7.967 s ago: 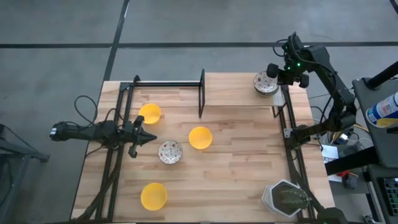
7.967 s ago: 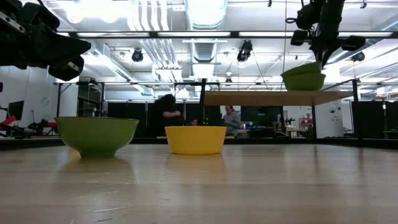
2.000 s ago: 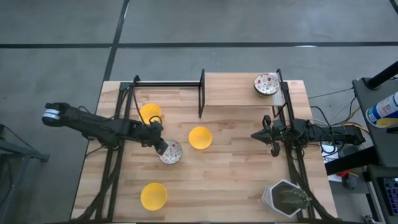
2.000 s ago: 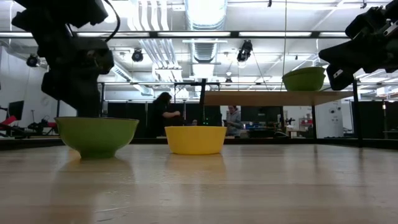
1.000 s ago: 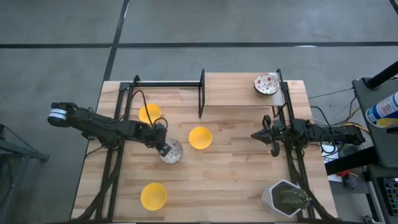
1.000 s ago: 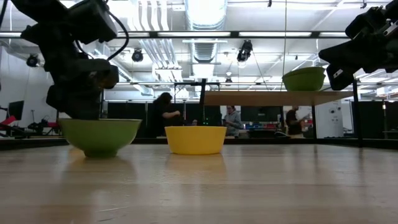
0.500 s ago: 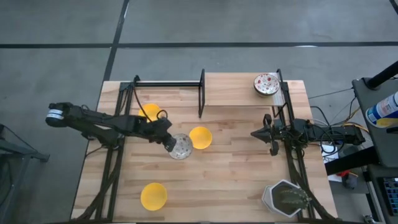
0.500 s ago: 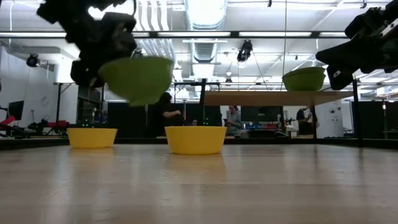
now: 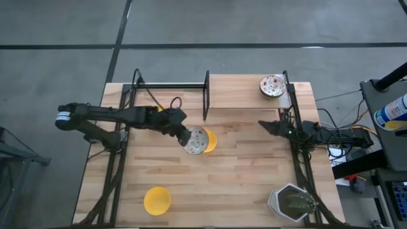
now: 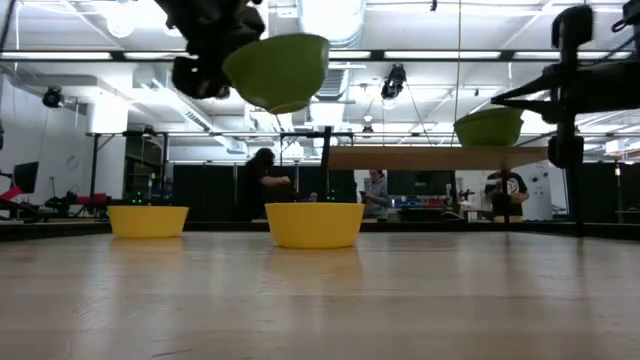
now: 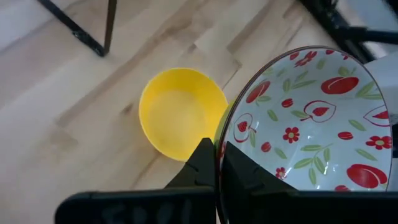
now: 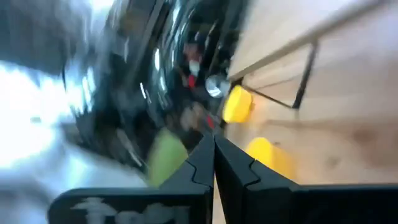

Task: Pick & Place Mini bowls
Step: Stack the white patterned bowl on the white patterned bowl on the shelf

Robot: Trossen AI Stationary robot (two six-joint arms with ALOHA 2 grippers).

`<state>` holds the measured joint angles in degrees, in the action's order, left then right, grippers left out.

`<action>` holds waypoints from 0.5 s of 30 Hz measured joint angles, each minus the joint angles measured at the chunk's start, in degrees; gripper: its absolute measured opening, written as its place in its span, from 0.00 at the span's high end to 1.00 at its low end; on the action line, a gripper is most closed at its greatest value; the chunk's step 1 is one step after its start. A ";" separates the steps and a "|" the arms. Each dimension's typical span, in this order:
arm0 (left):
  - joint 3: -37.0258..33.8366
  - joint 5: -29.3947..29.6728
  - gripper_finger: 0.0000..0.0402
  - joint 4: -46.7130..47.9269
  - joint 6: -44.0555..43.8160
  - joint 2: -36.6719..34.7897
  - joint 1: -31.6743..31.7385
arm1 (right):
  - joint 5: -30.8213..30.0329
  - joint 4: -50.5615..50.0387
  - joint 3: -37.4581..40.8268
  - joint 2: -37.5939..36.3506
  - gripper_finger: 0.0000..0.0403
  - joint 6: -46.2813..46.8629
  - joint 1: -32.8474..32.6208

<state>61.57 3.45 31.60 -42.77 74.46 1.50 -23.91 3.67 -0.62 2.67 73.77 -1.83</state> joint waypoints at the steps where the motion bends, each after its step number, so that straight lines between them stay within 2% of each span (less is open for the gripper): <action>1: 1.13 0.13 0.99 0.71 0.70 1.10 0.16 | -2.09 0.20 0.00 0.21 0.98 5.28 0.01; 3: 3.39 -0.11 0.99 2.14 1.58 3.35 0.56 | -6.12 0.42 0.00 0.76 0.98 8.95 0.00; 5: 5.55 -1.05 0.99 3.48 2.69 5.66 0.94 | -7.81 0.34 0.02 0.82 0.98 5.00 0.02; 12: 14.87 -3.99 0.99 9.77 7.20 14.54 1.31 | -7.74 1.59 0.04 0.86 0.98 2.74 -0.04; 15: 19.41 -4.52 0.99 12.55 8.36 18.56 1.40 | -4.07 4.87 0.03 1.31 0.98 -0.55 -0.09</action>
<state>80.97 -1.07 44.15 -34.42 93.02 2.90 -27.98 8.54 -0.59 3.98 73.22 -1.91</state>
